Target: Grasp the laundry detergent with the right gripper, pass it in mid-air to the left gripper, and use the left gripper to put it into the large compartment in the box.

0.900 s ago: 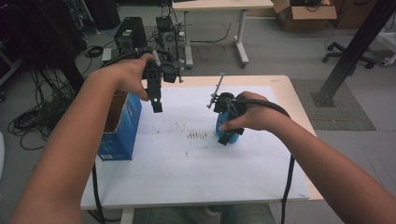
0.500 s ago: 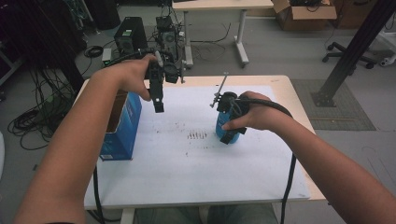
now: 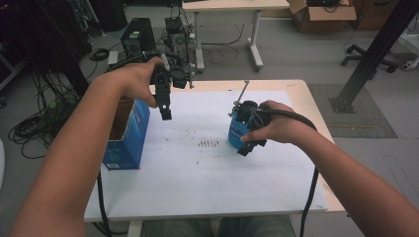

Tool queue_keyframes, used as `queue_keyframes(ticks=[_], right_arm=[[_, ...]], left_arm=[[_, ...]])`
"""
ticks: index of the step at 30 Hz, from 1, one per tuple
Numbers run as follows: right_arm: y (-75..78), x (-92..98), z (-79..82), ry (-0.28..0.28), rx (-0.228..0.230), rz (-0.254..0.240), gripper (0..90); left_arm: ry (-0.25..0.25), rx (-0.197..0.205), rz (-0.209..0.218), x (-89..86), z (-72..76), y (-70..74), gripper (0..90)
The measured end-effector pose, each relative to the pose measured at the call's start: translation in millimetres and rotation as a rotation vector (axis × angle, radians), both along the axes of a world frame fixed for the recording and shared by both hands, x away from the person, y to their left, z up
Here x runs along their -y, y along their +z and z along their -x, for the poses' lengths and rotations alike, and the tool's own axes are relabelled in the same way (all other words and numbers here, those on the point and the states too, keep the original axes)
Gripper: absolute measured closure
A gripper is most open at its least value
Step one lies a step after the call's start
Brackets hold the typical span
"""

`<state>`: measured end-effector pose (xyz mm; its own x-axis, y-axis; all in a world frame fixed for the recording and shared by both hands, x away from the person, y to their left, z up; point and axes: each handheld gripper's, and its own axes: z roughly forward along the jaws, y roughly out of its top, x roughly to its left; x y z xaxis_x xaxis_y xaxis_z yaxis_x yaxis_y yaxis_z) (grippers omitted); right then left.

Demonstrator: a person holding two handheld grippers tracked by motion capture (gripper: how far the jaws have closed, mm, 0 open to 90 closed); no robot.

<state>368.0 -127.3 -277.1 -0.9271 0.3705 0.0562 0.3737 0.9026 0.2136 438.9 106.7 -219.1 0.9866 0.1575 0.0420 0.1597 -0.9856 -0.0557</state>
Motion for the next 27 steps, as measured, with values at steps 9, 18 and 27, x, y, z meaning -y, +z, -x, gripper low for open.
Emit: queue_keyframes(ticks=[9,18,27], right_arm=[[-1.7,17.5,6.1,-0.039,-0.006,-0.007,4.5],[-9.2,40.4,9.5,-0.089,-0.012,-0.027,4.5],[-17.6,58.2,7.3,-0.138,-0.002,-0.064,5.0]], left_arm=[[-0.004,-0.003,0.003,1.3,4.5,-2.0,0.2],[-0.008,-0.005,-0.002,6.6,5.6,-4.7,0.2],[-0.009,-0.009,-0.001,7.8,5.5,-6.3,0.2]])
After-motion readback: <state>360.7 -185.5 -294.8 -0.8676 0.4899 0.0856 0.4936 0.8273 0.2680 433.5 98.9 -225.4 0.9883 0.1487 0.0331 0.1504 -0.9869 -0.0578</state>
